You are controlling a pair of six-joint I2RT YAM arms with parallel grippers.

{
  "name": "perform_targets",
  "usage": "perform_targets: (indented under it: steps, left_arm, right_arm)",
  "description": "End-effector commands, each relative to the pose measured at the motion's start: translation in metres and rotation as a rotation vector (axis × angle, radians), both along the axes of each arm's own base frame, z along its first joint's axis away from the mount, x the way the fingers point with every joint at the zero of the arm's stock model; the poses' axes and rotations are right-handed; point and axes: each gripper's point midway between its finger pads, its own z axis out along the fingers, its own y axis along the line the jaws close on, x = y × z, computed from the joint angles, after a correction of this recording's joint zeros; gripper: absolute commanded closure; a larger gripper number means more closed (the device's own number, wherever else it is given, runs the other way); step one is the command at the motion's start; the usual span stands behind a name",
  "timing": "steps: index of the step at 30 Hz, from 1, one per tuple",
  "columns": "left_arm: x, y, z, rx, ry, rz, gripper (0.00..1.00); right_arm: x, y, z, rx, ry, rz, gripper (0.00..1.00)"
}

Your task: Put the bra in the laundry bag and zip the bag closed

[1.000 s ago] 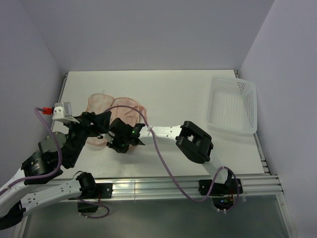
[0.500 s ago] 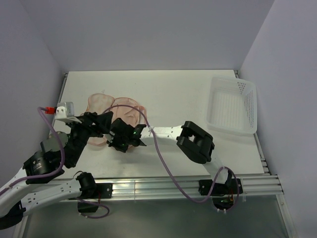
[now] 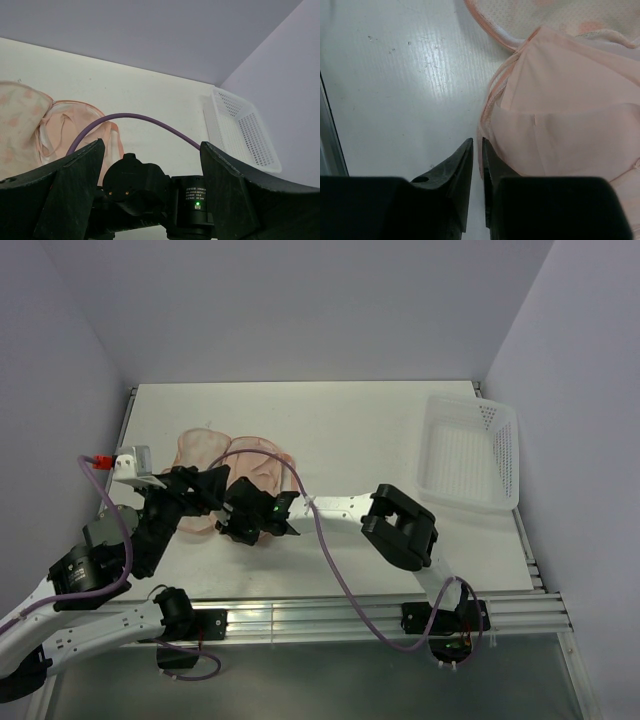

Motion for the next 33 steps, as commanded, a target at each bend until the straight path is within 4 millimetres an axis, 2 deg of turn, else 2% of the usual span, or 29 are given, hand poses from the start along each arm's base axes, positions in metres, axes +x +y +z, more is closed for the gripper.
perform_targets:
  steps: [1,6,10,12,16,21,25,33]
  left_arm:
    - [0.000,-0.002,0.008,-0.007,-0.029,-0.014,0.16]
    - [0.000,-0.003,0.009,-0.007,-0.037,-0.016,0.16]
    - [0.001,-0.005,0.006,0.008,-0.032,-0.021,0.16]
    - [0.001,-0.006,0.006,0.009,-0.033,-0.021,0.16]
    - [0.001,-0.006,0.005,0.011,-0.035,-0.023,0.16]
    - [0.002,-0.007,0.006,0.013,-0.036,-0.024,0.16]
    - [0.002,-0.007,0.004,0.015,-0.032,-0.020,0.16]
    - [0.003,-0.007,0.003,0.018,-0.031,-0.017,0.16]
  right_arm:
    - [0.011,0.009,0.039,0.077,-0.047,-0.003,0.79]
    - [0.009,0.013,0.052,0.131,-0.039,0.011,0.73]
    - [0.017,0.015,0.040,0.109,-0.033,-0.009,0.69]
    - [0.020,0.017,0.041,0.119,-0.027,-0.018,0.68]
    - [0.023,0.015,0.031,0.101,-0.025,-0.029,0.69]
    - [0.022,0.012,0.026,0.090,-0.019,-0.029,0.80]
    - [0.020,0.012,0.026,0.078,-0.009,-0.010,0.74]
    - [0.013,0.009,0.014,0.043,0.024,0.013,0.75]
